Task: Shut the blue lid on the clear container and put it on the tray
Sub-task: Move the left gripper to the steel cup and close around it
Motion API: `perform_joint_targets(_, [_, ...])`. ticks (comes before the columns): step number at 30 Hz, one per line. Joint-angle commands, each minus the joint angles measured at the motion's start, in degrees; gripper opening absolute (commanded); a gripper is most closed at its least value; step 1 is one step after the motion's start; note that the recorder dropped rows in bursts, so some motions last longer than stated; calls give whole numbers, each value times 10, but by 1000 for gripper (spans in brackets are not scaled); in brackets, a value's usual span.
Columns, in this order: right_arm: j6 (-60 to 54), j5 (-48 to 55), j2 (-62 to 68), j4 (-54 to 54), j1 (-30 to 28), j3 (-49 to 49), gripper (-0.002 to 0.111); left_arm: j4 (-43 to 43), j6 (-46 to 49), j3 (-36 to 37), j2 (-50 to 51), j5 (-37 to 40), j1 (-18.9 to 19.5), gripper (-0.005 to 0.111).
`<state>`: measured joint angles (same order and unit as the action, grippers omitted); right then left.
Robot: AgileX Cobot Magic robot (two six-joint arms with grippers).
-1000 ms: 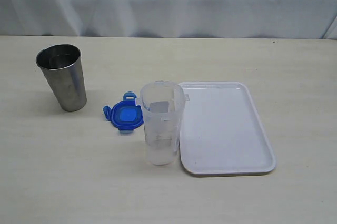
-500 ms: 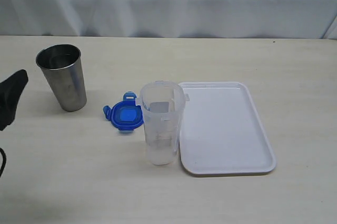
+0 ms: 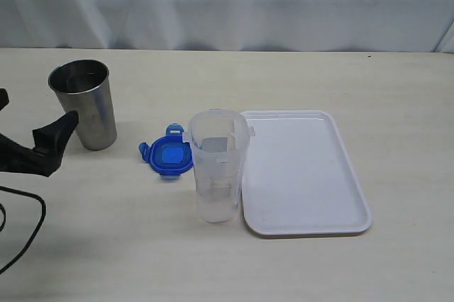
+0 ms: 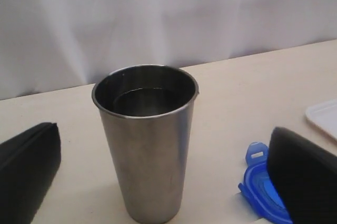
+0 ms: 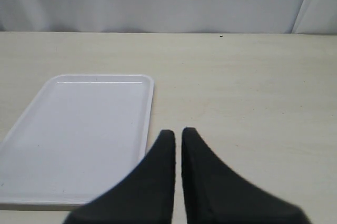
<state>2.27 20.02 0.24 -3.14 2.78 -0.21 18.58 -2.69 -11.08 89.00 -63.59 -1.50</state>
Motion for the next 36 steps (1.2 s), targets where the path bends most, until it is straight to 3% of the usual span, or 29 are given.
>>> perform_joint_targets(1, [0, -2, -2, -1, -2, 2, 4, 4, 5, -41, 66, -15, 0, 105])
perform_joint_targets(22, [0, -2, -2, -1, -2, 2, 4, 19, 14, -170, 247, -45, 0, 105])
perform_joint_targets(36, [0, -2, -2, -1, -2, 2, 4, 22, -1, -224, 294, -64, 0, 105])
